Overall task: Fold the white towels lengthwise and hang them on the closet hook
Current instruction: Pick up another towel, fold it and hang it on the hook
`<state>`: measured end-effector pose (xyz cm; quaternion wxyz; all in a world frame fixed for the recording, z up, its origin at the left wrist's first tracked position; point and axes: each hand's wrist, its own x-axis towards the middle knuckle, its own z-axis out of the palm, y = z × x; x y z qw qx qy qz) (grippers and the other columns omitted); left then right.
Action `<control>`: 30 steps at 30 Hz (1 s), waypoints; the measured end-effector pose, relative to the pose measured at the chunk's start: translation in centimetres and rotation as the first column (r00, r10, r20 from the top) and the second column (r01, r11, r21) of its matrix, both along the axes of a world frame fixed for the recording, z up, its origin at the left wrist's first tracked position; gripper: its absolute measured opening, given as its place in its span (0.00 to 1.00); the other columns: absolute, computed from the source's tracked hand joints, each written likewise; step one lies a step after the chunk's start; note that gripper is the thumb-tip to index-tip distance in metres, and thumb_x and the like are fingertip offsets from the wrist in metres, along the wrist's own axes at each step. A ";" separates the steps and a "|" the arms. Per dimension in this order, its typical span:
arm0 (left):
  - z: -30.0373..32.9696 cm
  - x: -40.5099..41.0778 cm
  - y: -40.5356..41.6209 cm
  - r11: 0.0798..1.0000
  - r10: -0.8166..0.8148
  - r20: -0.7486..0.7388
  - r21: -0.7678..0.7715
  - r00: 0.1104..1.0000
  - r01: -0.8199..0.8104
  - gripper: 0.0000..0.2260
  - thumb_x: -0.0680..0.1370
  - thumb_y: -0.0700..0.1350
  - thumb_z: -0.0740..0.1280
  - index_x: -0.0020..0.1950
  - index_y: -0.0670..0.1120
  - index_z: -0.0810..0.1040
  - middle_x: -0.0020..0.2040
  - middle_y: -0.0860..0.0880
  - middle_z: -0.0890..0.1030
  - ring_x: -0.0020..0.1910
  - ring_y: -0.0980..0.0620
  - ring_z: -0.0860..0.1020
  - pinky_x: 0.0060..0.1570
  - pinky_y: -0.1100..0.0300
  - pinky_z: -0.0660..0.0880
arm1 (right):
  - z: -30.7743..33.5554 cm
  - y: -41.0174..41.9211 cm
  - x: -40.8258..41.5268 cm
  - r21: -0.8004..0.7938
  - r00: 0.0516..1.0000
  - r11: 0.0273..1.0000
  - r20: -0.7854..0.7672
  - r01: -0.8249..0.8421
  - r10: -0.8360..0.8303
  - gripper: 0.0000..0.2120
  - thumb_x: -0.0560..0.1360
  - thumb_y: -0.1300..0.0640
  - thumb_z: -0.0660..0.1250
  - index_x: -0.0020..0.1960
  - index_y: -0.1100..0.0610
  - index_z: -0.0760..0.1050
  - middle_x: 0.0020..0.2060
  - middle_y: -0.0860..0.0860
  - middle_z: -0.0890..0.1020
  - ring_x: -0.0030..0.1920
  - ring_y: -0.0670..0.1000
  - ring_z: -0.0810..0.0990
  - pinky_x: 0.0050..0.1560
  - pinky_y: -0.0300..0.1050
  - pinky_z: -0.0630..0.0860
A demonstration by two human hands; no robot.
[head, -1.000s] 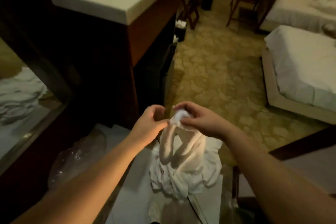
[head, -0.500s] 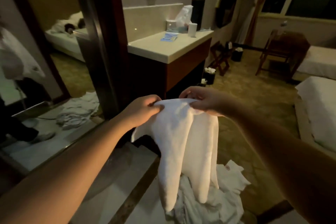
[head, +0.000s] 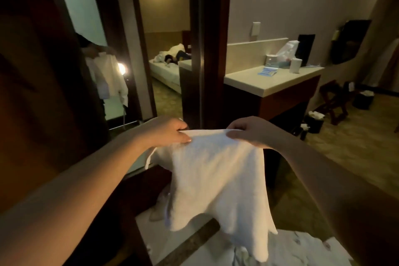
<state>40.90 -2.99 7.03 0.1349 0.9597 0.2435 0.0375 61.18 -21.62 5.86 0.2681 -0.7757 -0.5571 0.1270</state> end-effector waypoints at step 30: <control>4.6 -54.4 2.2 0.791 0.596 0.657 -0.578 0.461 -0.199 0.07 0.79 0.44 0.68 0.45 0.50 0.85 0.42 0.50 0.86 0.44 0.53 0.83 0.45 0.59 0.77 | 1.0 14.3 -47.9 0.303 0.882 0.908 -0.285 -0.289 0.376 0.14 0.84 0.49 0.59 0.45 0.33 0.76 0.43 0.43 0.83 0.43 0.45 0.81 0.45 0.44 0.76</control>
